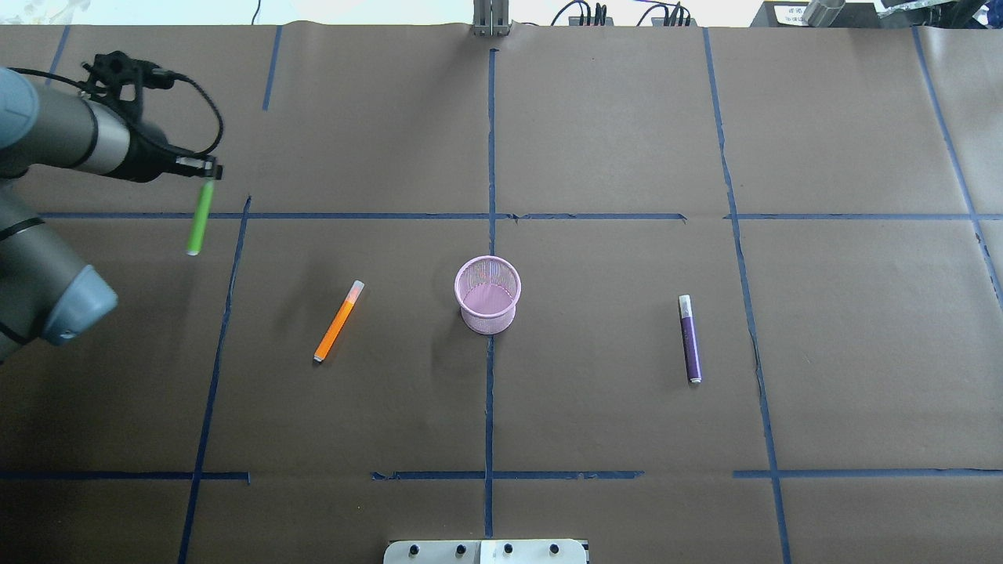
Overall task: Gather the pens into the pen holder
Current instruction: 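Lift the green highlighter and carry it above the pink cup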
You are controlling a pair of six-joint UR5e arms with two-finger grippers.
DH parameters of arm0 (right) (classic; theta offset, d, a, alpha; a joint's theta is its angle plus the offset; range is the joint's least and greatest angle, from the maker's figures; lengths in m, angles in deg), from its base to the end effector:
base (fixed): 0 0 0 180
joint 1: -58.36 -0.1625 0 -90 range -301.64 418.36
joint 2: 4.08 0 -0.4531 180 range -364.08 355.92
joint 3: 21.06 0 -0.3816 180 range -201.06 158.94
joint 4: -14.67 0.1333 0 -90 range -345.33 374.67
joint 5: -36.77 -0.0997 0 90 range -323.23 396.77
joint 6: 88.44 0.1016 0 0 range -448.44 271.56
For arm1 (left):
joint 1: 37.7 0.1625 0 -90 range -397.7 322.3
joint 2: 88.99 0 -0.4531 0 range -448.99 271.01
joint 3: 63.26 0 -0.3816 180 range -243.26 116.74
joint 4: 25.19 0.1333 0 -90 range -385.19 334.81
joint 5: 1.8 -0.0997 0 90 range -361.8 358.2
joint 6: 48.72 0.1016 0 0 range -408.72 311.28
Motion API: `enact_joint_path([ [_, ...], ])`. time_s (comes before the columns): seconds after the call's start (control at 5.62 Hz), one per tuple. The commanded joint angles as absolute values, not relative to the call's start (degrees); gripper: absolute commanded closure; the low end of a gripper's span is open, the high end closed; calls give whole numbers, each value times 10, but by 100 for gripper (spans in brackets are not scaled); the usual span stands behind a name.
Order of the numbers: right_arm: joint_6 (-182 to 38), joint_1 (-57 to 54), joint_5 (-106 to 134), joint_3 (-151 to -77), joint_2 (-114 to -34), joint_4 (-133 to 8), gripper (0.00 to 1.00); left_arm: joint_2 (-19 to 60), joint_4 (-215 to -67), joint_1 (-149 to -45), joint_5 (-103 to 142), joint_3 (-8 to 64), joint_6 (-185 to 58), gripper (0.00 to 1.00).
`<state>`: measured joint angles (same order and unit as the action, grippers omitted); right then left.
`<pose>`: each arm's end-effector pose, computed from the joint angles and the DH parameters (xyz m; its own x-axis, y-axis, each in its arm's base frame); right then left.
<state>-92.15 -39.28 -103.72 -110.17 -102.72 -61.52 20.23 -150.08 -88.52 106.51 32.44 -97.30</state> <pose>0.1093 -0.4015 0.7307 0.6455 -0.0365 0.7629 -0.0910 0.9881 0.1243 0.3186 -0.5514 0.3919 0.6116 0.2437 -0.7527 0.2130 0.8655 0.4534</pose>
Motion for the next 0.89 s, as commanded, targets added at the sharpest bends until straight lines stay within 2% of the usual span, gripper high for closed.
enact_joint_path([
  [0.0, -920, -393, -1039, -1101, -1040, -595, 0, 254, -1506, -785, 906, 403, -1037, 100],
  [0.18, -920, -393, -1040, -1102, -1044, -594, 0, 241, -1506, -725, 767, 477, -1092, 100],
  [0.36, -920, -393, -1041, -1103, -1044, -594, 0, 238, -1510, -650, 621, 504, -1108, 100],
  [0.53, -920, -393, -1041, -1103, -1046, -594, 0, 245, -1544, -576, 511, 503, -1104, 100],
  [0.71, -920, -393, -1041, -1104, -1049, -593, 0, 245, -1570, -547, 470, 496, -1102, 100],
])
